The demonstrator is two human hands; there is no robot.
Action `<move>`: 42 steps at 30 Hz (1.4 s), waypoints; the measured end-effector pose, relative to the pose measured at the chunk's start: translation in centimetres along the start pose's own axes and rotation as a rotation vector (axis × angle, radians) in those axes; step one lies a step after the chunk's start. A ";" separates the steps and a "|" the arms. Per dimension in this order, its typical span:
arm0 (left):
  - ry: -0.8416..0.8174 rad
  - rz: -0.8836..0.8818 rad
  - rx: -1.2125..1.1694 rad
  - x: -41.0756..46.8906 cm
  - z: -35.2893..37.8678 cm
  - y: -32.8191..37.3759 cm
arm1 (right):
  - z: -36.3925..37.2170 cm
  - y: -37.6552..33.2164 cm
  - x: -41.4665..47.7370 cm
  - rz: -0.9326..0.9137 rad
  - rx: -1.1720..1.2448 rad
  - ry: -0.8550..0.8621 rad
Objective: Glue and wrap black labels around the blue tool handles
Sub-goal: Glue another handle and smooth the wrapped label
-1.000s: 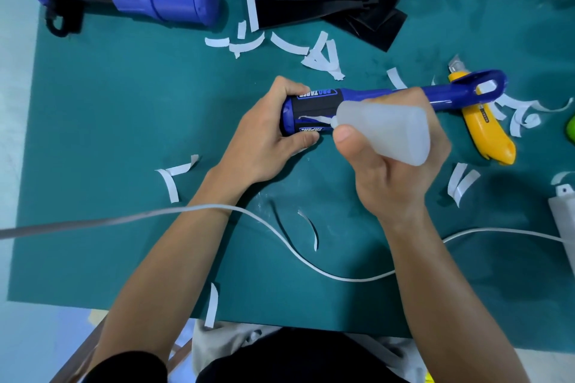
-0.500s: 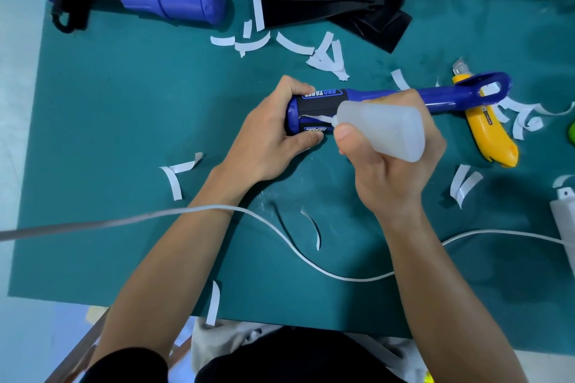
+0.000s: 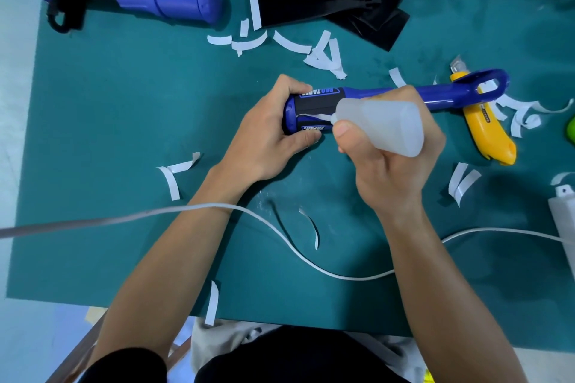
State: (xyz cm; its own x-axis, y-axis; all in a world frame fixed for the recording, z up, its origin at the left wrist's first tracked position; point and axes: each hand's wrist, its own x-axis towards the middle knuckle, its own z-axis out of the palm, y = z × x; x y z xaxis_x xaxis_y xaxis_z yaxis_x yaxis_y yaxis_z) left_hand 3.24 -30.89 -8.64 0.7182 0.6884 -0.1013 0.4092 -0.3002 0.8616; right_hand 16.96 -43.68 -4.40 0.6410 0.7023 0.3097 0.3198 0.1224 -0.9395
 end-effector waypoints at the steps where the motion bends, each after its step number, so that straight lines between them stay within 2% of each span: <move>1: -0.002 -0.003 -0.003 0.0 0.0 0.0 | 0.0 0.0 0.0 0.002 -0.006 -0.001; 10: -0.005 -0.003 -0.002 0.0 0.0 0.1 | -0.2 -0.2 0.1 0.001 -0.004 -0.009; 19: -0.001 -0.007 0.006 0.0 -0.1 0.1 | -0.5 -0.1 0.2 0.095 0.076 0.022; 42: 0.007 0.009 0.005 -0.1 -0.1 0.2 | -0.3 0.4 0.1 0.076 0.018 0.024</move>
State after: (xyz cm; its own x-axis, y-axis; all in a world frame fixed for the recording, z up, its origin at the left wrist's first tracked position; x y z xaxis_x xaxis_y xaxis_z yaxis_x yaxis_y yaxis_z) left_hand 3.24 -30.95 -8.42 0.7178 0.6904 -0.0895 0.4051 -0.3097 0.8602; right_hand 17.38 -43.75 -4.71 0.6793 0.6932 0.2408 0.2571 0.0825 -0.9628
